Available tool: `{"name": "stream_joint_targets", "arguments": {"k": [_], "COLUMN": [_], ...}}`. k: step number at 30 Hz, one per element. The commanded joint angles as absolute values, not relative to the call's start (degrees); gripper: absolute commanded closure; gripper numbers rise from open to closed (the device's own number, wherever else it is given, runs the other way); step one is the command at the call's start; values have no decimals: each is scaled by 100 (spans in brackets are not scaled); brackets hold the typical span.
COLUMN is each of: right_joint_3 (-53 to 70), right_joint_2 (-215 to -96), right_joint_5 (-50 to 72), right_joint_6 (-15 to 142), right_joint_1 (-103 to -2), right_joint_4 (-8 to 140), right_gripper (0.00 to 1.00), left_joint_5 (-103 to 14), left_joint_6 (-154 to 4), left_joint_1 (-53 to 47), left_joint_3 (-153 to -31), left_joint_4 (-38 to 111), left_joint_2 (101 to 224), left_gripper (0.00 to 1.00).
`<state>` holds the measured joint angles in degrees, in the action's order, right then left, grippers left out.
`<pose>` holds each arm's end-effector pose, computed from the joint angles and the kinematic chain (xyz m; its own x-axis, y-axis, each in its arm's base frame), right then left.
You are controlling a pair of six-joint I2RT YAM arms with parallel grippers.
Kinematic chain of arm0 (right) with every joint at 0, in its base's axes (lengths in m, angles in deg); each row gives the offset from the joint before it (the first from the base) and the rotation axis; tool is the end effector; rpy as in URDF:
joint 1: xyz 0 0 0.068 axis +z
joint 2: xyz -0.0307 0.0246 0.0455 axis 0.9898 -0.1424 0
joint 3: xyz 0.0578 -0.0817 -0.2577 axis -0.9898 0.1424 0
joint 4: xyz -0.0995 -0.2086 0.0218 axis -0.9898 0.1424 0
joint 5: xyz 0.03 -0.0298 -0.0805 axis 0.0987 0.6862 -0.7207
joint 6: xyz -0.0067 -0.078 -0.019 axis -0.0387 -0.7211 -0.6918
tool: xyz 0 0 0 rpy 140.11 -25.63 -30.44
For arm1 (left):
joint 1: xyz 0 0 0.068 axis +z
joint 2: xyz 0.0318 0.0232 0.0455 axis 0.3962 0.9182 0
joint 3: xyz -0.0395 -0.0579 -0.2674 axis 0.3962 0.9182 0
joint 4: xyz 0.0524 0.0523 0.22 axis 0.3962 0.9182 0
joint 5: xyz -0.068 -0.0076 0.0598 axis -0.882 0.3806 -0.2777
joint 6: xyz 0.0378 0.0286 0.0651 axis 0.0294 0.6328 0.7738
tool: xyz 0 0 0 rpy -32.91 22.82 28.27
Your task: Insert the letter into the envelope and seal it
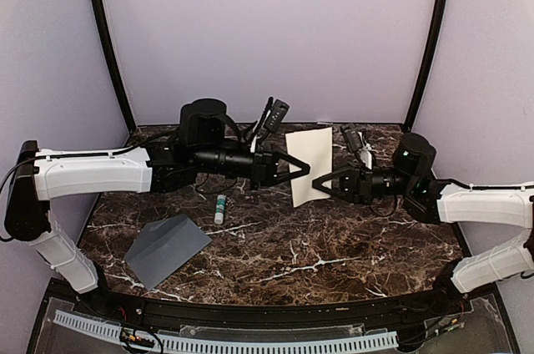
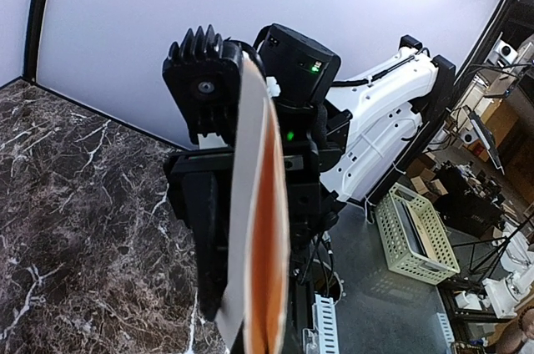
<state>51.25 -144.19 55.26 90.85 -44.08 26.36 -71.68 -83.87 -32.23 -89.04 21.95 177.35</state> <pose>0.1661 0.1974 0.2895 -0.5367 0.0255 -0.8434 -0.8437 -0.0022 0.5368 0.1771 -0.3296 0.3509 -0.3818 0.0608 -0.9222 0.9241 0.0067 -0.3822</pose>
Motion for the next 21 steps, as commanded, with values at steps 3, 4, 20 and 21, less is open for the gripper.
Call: {"name": "stream_joint_targets", "arguments": {"k": [3, 4, 20, 21], "right_joint_3": [5043, 5055, 5271, 5271], "right_joint_2": [-14405, -14394, -13972, -13985], "right_joint_5": [5831, 5862, 5736, 5752], "right_joint_6": [9211, 9224, 9024, 9023], "right_joint_1": [-4360, -4358, -4359, -4364], "right_joint_4": [1987, 1953, 2426, 2423], "right_gripper": [100, 100, 100, 100], "left_joint_5": [-7144, -7089, -6063, -6057], "left_joint_6": [-8360, -8350, -7387, -7376], "left_joint_1": [-3260, -3257, -3250, -3254], "left_joint_3": [-9053, -9061, -9264, -9258], "left_joint_4": [1930, 1943, 2726, 2712], "left_joint_2": [17773, 17788, 17373, 17343], "left_gripper": [100, 100, 74, 75]}}
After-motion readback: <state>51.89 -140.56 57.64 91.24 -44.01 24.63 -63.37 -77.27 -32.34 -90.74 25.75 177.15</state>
